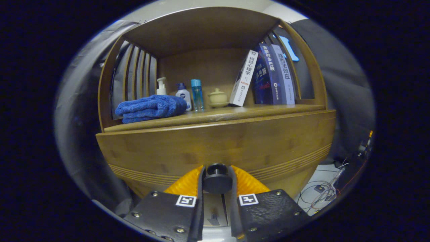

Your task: Pull open the drawer, take out the items inside it, and place them on the countertop above the cabinet.

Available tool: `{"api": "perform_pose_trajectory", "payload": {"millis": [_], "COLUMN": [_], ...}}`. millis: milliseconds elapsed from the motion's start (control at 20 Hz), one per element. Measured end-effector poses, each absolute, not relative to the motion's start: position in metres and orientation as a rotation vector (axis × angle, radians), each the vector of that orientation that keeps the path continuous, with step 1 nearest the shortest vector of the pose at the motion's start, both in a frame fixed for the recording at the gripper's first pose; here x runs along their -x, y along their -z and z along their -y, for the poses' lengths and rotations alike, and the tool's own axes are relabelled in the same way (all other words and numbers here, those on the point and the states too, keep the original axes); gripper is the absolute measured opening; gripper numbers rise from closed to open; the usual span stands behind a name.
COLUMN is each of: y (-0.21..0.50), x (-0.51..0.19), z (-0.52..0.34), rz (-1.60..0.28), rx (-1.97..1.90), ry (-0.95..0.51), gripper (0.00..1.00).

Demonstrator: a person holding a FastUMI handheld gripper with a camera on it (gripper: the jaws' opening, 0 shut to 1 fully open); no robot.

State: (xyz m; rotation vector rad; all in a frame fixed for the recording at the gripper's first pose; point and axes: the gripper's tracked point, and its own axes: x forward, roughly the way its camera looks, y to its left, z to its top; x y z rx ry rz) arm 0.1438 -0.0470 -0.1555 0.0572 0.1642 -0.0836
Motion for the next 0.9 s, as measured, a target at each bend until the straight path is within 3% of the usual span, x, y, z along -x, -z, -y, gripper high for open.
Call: {"api": "perform_pose_trajectory", "payload": {"millis": [900], "y": [0.161], "x": [-0.016], "z": [0.043], "rz": [-0.215], "rx": [-0.031], "ry": [0.157], "gripper": [0.32]}}
